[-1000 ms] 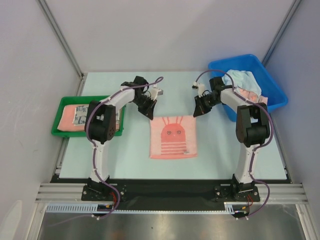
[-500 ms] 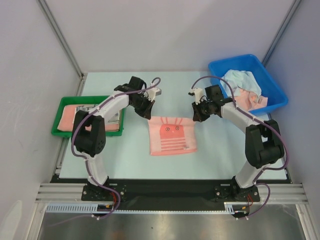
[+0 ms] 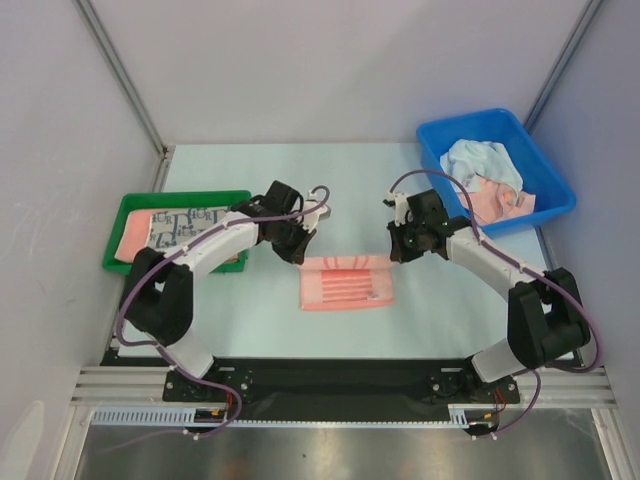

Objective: Fold and stack the towels
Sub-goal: Fold the towel

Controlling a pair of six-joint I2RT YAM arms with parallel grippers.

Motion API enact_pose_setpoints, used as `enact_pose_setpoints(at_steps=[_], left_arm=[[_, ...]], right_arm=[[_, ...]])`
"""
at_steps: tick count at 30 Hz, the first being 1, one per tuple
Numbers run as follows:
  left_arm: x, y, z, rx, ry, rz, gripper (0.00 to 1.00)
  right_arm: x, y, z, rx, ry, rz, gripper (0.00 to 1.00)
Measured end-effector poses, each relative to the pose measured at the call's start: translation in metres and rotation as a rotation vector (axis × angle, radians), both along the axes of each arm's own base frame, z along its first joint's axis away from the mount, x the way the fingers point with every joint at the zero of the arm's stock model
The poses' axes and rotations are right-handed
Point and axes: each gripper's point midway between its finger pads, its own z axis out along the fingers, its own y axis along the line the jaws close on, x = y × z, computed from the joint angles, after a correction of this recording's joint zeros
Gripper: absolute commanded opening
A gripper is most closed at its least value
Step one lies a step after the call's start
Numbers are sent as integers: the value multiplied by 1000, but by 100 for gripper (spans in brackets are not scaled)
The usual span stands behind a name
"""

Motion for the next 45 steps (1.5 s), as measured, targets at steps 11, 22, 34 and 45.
enact_pose_setpoints(at_steps=[11, 22, 34, 45], left_arm=[[-36, 1, -17, 9, 60, 26, 0], [-59, 0, -17, -25, 99, 39, 0], [-88, -3, -33, 18, 214, 37, 31], [-91, -3, -21, 17, 234, 155, 38]], right_arm=[[-43, -4, -21, -4, 124, -103, 0], [-55, -5, -20, 34, 175, -191, 1], [-76, -15, -36, 7, 248, -243, 26], [-71, -5, 4, 103, 202, -287, 27]])
